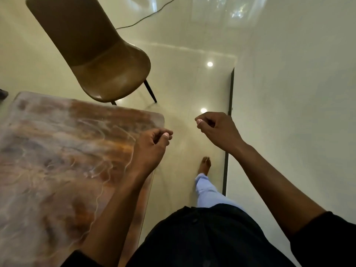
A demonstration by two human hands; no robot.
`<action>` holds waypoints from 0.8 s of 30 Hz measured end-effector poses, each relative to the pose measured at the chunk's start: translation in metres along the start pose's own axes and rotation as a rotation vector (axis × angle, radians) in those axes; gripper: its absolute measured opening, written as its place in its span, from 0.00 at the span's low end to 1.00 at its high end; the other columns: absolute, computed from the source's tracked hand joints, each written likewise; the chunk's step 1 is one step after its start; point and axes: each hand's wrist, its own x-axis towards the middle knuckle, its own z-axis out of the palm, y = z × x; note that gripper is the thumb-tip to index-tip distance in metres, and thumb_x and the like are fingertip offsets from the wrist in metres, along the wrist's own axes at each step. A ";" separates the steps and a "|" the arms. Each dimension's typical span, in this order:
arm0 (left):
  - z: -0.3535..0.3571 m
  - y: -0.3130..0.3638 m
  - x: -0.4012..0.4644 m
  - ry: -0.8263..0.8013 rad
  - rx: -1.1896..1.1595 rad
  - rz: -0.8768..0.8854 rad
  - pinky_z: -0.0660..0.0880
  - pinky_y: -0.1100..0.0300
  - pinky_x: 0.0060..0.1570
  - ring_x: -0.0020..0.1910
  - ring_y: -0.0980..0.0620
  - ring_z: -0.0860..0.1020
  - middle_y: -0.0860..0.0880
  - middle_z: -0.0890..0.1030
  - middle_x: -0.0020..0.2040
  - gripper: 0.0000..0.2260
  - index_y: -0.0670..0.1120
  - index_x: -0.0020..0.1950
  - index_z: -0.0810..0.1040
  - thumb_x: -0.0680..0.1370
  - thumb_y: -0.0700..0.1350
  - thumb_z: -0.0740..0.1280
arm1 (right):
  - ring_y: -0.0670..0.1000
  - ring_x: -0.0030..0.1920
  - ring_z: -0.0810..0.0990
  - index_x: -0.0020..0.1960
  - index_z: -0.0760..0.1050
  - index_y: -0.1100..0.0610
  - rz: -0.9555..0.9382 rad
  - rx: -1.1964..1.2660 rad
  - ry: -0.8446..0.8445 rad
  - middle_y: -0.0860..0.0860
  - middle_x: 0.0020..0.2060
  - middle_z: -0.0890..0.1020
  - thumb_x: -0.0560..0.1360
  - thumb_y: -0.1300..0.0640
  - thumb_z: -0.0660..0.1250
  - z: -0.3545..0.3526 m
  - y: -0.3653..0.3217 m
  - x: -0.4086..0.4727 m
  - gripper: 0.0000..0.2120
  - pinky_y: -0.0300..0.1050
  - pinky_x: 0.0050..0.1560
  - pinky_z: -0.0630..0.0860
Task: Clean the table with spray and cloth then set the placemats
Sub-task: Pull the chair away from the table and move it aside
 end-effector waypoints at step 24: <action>0.004 0.115 0.483 0.294 -0.241 -0.230 0.83 0.51 0.50 0.48 0.48 0.87 0.51 0.89 0.47 0.11 0.52 0.51 0.86 0.85 0.41 0.65 | 0.44 0.43 0.85 0.54 0.86 0.49 -0.267 -0.140 -0.318 0.43 0.41 0.86 0.81 0.51 0.69 -0.058 -0.071 0.551 0.07 0.50 0.50 0.83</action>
